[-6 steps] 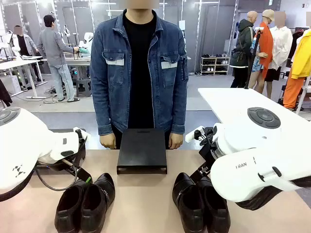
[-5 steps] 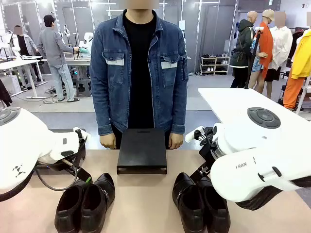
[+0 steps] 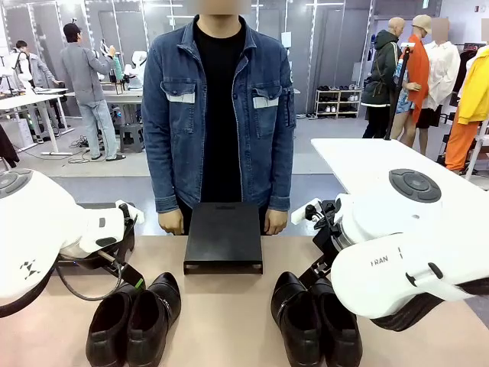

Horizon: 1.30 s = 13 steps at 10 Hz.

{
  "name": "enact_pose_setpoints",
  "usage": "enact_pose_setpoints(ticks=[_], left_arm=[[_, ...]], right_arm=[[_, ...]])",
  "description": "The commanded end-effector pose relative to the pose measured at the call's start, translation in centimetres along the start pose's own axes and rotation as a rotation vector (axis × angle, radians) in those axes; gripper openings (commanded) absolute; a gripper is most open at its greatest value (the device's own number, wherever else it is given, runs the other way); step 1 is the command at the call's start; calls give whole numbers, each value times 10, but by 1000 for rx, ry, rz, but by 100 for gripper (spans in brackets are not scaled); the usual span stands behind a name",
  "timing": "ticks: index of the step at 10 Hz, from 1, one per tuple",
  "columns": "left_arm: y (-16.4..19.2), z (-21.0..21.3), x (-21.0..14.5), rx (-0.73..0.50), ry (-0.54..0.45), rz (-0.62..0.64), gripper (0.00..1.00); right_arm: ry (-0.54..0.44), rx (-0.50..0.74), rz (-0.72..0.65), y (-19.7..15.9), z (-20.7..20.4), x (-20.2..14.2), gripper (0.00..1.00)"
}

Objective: Place the shoes on the stand as instructed by the person.
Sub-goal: Pick up one pair of Shoes and place it on the Shoes Stand indicated by the person.

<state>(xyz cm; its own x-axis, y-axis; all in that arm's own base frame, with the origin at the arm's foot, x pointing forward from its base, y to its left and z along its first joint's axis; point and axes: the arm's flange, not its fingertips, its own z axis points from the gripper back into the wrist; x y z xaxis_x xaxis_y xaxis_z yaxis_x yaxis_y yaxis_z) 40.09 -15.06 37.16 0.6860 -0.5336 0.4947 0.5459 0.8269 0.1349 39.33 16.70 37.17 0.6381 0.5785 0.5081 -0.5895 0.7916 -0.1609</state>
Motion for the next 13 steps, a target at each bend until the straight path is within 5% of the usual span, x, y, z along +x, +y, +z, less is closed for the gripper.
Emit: enact_pose_setpoints(ticks=[1, 13], left_arm=[[1, 0, 0, 0, 0, 2, 100], [1, 0, 0, 0, 0, 2, 100]], right_arm=[[0, 0, -2, 0, 0, 0, 100], [0, 0, -2, 0, 0, 0, 100]])
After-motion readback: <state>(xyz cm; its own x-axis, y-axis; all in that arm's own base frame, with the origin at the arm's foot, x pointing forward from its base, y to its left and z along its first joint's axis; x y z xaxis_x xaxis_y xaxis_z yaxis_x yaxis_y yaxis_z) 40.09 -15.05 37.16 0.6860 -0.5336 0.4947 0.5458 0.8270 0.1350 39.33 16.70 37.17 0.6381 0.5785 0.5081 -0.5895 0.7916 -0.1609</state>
